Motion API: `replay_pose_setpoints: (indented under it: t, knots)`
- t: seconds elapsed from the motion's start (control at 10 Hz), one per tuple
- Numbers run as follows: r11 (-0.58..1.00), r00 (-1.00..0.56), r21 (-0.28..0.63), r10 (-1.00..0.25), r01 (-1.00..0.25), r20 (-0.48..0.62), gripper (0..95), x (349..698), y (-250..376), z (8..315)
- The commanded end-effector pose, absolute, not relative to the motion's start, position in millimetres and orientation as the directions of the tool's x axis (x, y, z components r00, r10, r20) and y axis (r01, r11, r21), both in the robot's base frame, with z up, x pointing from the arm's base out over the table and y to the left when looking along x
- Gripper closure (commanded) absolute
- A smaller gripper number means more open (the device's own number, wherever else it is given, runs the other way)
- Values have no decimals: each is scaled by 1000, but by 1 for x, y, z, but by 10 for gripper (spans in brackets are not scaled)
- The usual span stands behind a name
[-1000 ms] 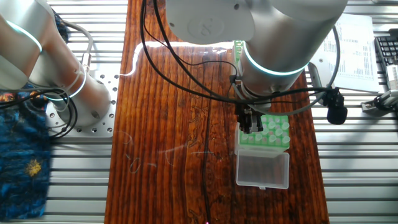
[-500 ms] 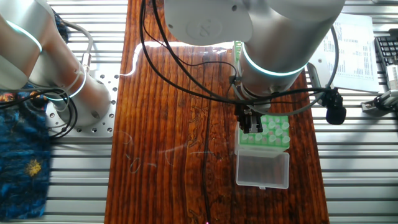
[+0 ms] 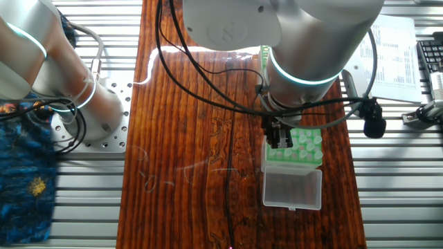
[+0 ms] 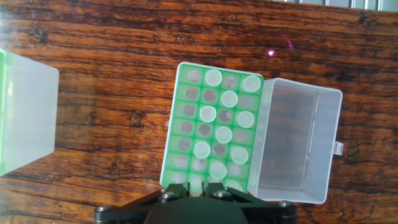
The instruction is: Transfer all large pipette tips from one holder to another
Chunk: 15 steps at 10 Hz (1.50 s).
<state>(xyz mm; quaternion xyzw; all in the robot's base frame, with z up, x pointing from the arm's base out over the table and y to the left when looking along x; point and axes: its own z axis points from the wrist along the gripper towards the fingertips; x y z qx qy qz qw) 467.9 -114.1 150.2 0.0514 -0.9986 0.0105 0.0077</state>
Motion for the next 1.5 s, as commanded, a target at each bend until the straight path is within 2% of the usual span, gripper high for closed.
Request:
replay_pose_setpoints:
  t: [0.1,0.4,0.5,1.5]
  knots:
    - [994,-994,-19,-108,-109,10,760,468,-115,150]
    - [994,-994,-21,-108,-109,4,760,469,-115,148]
    - [994,-994,-23,-107,-107,4,950,469,-115,148]
    - [991,-992,-32,-128,-128,6,950,465,-112,162]
